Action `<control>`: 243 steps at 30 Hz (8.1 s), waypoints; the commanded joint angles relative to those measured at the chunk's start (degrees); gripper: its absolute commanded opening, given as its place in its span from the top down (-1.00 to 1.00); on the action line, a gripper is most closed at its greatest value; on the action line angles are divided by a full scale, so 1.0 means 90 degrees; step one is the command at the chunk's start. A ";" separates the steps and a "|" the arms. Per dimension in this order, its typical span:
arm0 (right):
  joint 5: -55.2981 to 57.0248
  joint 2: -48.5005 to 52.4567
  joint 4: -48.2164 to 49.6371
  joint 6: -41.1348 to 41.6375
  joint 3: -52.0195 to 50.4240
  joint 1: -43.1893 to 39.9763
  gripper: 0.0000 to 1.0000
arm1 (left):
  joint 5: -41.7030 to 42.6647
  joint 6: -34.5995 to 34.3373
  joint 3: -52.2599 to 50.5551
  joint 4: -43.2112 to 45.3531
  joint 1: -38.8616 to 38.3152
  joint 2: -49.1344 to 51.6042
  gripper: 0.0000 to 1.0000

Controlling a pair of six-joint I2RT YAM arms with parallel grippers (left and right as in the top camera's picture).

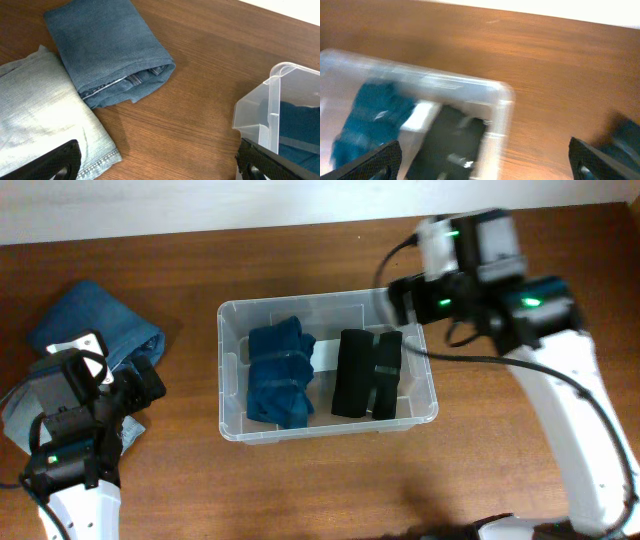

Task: Pack container
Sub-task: 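Place the black garment in the container beside the teal one, then grasp the second black garment with the right gripper, then lower the second black garment onto the first in the container, then grasp the light blue jeans with the left gripper, then lift the light blue jeans and place them in the container's right half, then grasp the dark blue jeans with the left gripper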

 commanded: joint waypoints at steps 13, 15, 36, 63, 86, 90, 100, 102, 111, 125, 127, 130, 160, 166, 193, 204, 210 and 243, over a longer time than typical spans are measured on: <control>-0.2047 0.3111 0.0775 -0.0908 -0.0425 -0.5423 -0.96 | 0.0073 -0.0058 0.0121 0.0010 0.0027 0.0017 -0.99; -0.2516 0.3538 0.0845 -0.1134 -0.0425 -0.5666 -0.97 | 0.0075 -0.0058 0.0121 0.0010 0.0027 0.0017 -0.99; -0.3415 0.4505 0.0826 -0.1311 -0.0316 -0.5379 0.92 | 0.0121 -0.0058 0.0121 0.0012 0.0022 0.0015 -0.99; -0.2110 0.1581 0.1137 0.1413 -0.1457 0.1362 0.92 | 0.0119 -0.0058 0.0121 0.0010 0.0022 0.0017 -0.99; -0.0515 0.1314 0.1214 0.0595 -0.1154 0.1668 -0.97 | 0.0119 -0.0058 0.0121 0.0012 0.0022 0.0017 -0.99; -0.0520 0.1841 0.1324 0.0432 -0.1661 0.1972 -0.72 | 0.0119 -0.0058 0.0121 0.0012 0.0022 0.0017 -0.99; -0.0588 0.2997 0.1127 0.0097 -0.1812 0.2378 -0.10 | 0.0119 -0.0058 0.0121 0.0012 0.0022 0.0017 -0.99; -0.0287 0.2535 0.0748 0.0019 -0.1299 0.2307 -0.26 | 0.0119 -0.0058 0.0121 0.0012 0.0022 0.0017 -0.99; 0.0206 0.0199 -0.0296 0.0010 0.0146 0.0772 -0.97 | -0.0226 -0.0182 0.0121 -0.0148 0.1166 0.0221 -0.99; -0.0141 0.0355 -0.0665 0.0007 -0.0600 0.0182 -0.97 | 0.1144 -0.0328 0.0124 0.0440 0.4551 0.3997 -0.99; -0.0141 0.0379 -0.0665 0.0007 -0.0600 0.0182 -0.97 | 0.1141 -0.0311 0.0124 0.0590 0.4551 0.4296 -0.99; -0.0141 0.0389 -0.0663 0.0010 -0.0600 0.0182 -0.97 | 0.1231 -0.0206 0.0124 0.1022 0.4546 0.4690 -0.99; 0.0935 -0.0044 -0.0826 0.0253 -0.0187 0.0027 -0.96 | 0.6331 -0.1212 0.1005 0.0755 0.2837 0.1098 0.99; 0.0835 -0.0576 -0.1052 0.0474 -0.0112 -0.0852 -0.97 | 0.4959 -0.1348 0.1732 0.0954 -0.0367 0.0826 0.99; 0.0503 -0.0590 -0.1525 0.0510 -0.0114 -0.1899 -0.97 | 0.0947 -0.3286 0.1732 0.1690 -0.5722 0.3990 -0.98; 0.0500 -0.0583 -0.1503 0.0488 -0.0121 -0.1899 -0.97 | 0.0585 -0.2280 0.1744 0.1416 -0.1071 0.2176 -0.98; 0.0498 -0.0427 -0.1559 0.0488 -0.0131 -0.1889 -0.97 | 0.0614 -0.2506 0.1741 0.1234 0.0916 0.2990 -0.98; 0.0478 -0.0226 -0.1746 0.0440 -0.0131 -0.1889 -0.97 | 0.4656 -0.3271 0.1773 0.3616 0.1780 0.6122 0.99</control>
